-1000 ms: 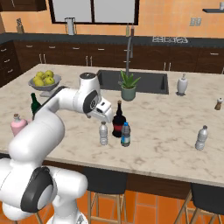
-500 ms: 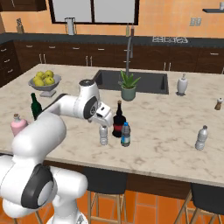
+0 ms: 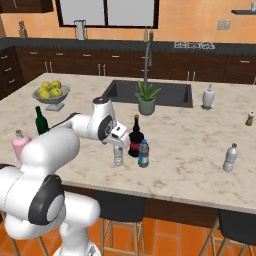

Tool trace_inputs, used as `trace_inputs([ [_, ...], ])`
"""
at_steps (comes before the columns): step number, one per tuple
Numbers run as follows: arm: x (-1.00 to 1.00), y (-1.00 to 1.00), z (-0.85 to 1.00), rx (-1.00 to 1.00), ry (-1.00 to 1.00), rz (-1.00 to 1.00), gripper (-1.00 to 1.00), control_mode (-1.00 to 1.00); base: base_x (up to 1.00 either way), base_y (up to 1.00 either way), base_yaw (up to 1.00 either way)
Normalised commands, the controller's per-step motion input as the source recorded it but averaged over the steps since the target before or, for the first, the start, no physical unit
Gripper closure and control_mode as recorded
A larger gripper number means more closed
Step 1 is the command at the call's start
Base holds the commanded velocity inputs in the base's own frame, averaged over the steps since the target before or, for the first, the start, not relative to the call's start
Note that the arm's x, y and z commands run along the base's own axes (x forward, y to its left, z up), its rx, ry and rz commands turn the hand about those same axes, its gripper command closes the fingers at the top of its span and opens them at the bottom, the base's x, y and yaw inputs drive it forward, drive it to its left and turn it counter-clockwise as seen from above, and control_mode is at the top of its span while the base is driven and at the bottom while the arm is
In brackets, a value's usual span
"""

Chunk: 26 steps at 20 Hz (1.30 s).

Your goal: Move the plastic bottles in the middle to the plastics group, and the glass bottles in the middle to the glass group.

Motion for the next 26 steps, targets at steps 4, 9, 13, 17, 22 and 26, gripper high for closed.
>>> trace_inputs([
  [4,0.05,0.00,0.00,0.00,0.00,0.00,-1.00,-1.00,0.00,0.00,0.00],
  [9,0.14,0.00,0.01,0.00,0.00,0.00,-1.00,-1.00,0.00,0.00,0.00],
  [13,0.09,0.00,0.15,0.00,0.00,0.00,-1.00,-1.00,0.00,0.00,0.00],
  [17,0.06,0.00,-0.01,0.00,0.00,0.00,-1.00,-1.00,0.00,0.00,0.00],
  [22,0.17,-0.06,-0.19,0.00,0.00,0.00,-1.00,-1.00,0.00,0.00,0.00],
  [26,0.28,0.00,-0.26,0.00,0.00,0.00,-1.00,-1.00,0.00,0.00,0.00],
])
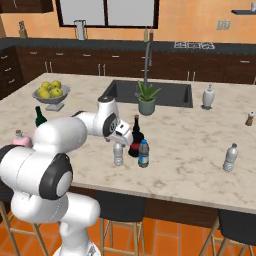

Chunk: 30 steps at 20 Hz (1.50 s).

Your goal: Move the plastic bottles in the middle to the plastics group, and the glass bottles in the middle to the glass group.

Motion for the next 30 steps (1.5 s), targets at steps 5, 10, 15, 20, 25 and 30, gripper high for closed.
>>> trace_inputs([
  [5,0.00,0.00,-0.21,0.00,0.01,0.01,-1.00,-1.00,0.00,0.00,0.00],
  [10,0.00,-0.09,-0.17,0.00,0.00,0.00,-1.00,-1.00,0.00,0.00,0.00],
  [15,0.00,-0.08,-0.07,0.00,-0.04,0.00,-1.00,-1.00,0.00,0.00,0.00],
  [20,0.00,0.00,0.00,0.00,-0.03,0.00,-1.00,-1.00,0.00,0.00,0.00],
  [25,0.01,0.06,0.00,0.00,-0.06,0.00,-1.00,-1.00,0.00,0.00,0.00],
  [30,0.00,0.03,0.00,0.00,0.00,0.00,1.00,-1.00,0.00,0.00,0.00],
])
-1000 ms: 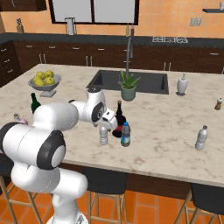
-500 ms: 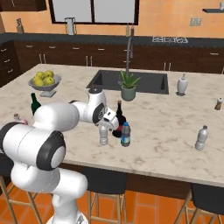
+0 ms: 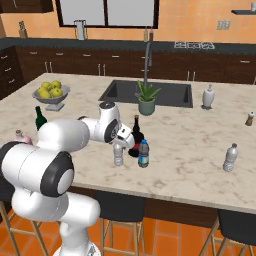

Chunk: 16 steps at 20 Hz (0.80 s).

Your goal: Move the plastic bottles in the middle to the plastics group, and the glass bottles in the middle to the glass group.

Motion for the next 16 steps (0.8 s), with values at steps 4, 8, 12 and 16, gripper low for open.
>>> trace_inputs([
  [4,-0.07,0.00,0.00,0.00,0.00,0.00,1.00,-1.00,0.00,0.00,0.00],
  [8,-0.67,0.01,0.03,0.00,-0.01,0.01,1.00,-1.00,0.00,0.00,0.00],
  [12,-1.00,0.01,0.30,0.00,0.00,0.05,1.00,-1.00,0.00,0.00,0.00],
  [16,-0.80,-0.08,0.40,0.00,0.01,0.02,1.00,-1.00,0.00,0.00,0.00],
])
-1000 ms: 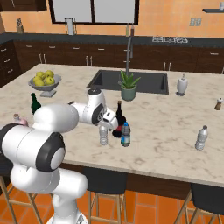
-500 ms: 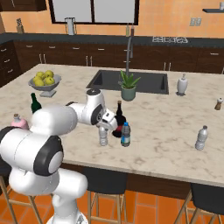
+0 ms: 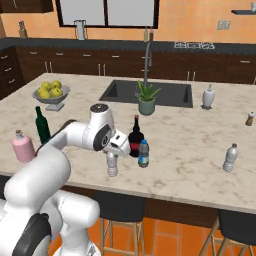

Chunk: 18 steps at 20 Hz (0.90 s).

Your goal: Move the plastic bottles in the middle to the plastics group, and the glass bottles in the middle to the glass group.

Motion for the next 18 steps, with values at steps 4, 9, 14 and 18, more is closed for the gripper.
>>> trace_inputs([
  [4,-0.31,-0.77,0.19,-0.01,0.08,-0.01,1.00,-1.00,0.00,0.00,0.00],
  [9,-0.11,-1.00,0.13,0.00,0.06,-0.01,1.00,-1.00,0.00,0.00,0.00],
  [14,0.00,-1.00,0.36,0.00,0.05,0.00,1.00,-1.00,0.00,0.00,0.00],
  [18,0.00,-1.00,0.34,0.00,0.06,0.00,1.00,-1.00,0.00,0.00,0.00],
])
